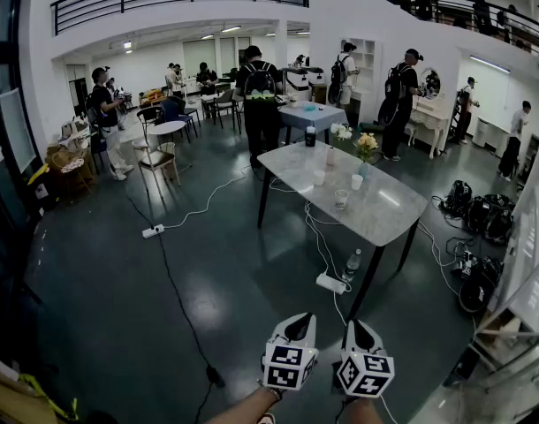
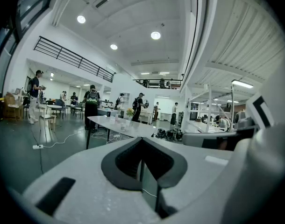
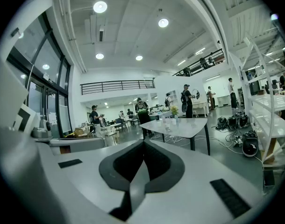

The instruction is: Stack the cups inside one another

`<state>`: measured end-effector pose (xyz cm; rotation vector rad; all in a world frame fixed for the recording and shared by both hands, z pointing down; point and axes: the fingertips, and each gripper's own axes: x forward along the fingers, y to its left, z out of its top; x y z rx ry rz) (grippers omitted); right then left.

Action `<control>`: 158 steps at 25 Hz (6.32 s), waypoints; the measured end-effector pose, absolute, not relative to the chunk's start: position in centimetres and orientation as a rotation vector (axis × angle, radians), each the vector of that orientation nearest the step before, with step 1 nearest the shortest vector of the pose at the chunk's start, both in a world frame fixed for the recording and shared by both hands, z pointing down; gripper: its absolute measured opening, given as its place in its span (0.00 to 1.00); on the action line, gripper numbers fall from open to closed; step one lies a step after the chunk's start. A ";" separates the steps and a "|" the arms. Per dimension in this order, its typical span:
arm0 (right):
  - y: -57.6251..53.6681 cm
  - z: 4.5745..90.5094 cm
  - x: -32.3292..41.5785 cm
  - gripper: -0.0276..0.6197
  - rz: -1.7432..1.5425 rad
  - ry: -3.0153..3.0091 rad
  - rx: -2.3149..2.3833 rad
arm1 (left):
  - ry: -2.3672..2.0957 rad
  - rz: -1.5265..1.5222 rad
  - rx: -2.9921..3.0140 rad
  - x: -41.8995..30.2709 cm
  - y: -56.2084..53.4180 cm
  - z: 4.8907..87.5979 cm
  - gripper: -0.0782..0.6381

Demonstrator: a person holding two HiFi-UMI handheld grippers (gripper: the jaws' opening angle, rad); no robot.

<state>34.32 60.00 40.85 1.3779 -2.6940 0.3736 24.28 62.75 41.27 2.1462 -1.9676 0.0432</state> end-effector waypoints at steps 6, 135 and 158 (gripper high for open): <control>59.1 41.0 33.4 0.05 0.367 -2.677 1.388 | -1.979 0.063 2.136 22.8 61.8 41.7 0.10; -13.8 47.8 13.8 0.05 0.624 -2.360 1.633 | -1.745 0.207 2.154 -2.9 -12.5 47.8 0.10; -20.0 50.1 13.8 0.05 0.693 -2.308 1.631 | -1.685 0.226 2.088 -3.7 -19.7 51.4 0.10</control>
